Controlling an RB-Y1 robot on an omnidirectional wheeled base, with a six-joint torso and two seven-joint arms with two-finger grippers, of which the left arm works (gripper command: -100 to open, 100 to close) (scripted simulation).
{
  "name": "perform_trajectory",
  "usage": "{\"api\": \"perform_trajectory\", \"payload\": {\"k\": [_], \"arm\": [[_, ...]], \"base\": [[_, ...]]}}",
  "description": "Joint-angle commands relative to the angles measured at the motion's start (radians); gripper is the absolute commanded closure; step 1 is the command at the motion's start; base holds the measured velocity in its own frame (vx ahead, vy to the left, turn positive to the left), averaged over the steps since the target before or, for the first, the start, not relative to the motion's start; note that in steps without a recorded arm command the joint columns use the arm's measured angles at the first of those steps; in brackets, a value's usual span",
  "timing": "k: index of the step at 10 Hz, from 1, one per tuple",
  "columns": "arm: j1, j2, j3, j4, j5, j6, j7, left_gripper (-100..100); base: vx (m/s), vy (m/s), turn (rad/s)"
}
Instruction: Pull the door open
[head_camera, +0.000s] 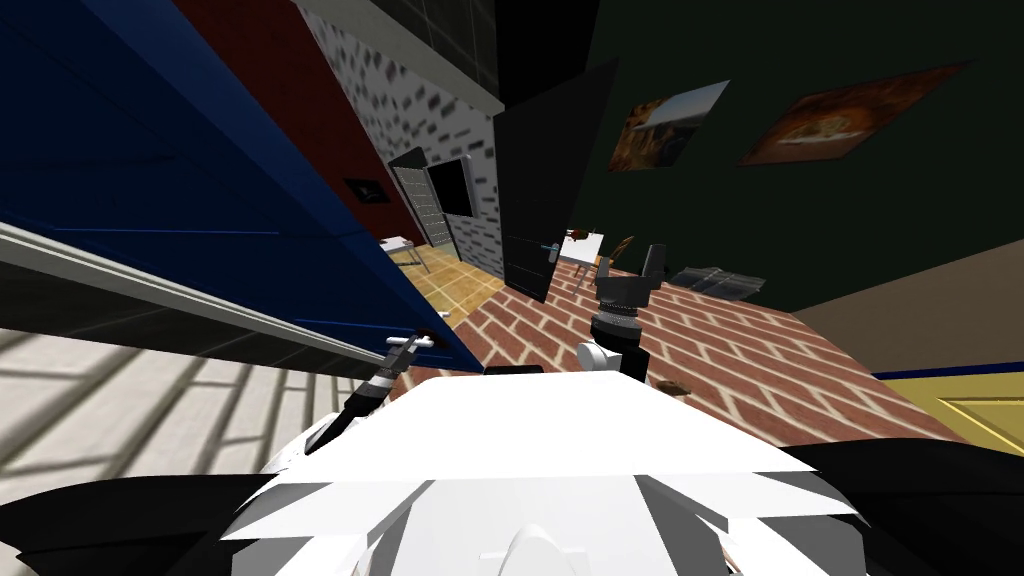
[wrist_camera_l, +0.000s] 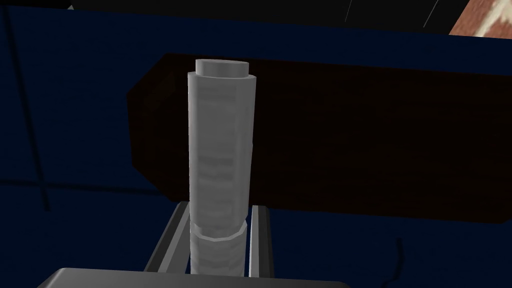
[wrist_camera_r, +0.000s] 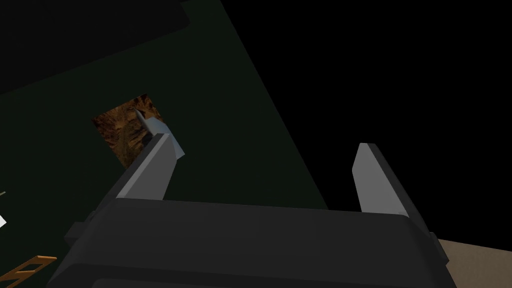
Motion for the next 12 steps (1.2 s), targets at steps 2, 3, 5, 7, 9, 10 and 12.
{"api": "perform_trajectory", "payload": {"k": [2,3,5,7,9,10,12], "arm": [[0.009,0.002,-0.006,0.036,-0.005,-0.054,0.007,100],[0.014,0.002,-0.008,0.057,-0.008,-0.085,0.01,100],[0.024,0.004,-0.012,0.101,-0.013,-0.148,0.017,100],[0.029,0.004,-0.014,0.123,-0.015,-0.183,0.02,100],[0.041,0.006,-0.018,0.169,-0.021,-0.248,0.027,100],[0.041,0.006,-0.018,0.169,-0.021,-0.251,0.027,100],[0.053,0.008,-0.022,0.216,-0.026,-0.317,0.033,100]], "base": [[0.041,-0.014,-0.032],[0.021,-0.016,-0.039],[0.042,-0.009,-0.052],[0.031,-0.012,-0.034],[0.018,-0.012,-0.045],[0.018,-0.003,-0.004],[0.018,-0.007,-0.037]]}}
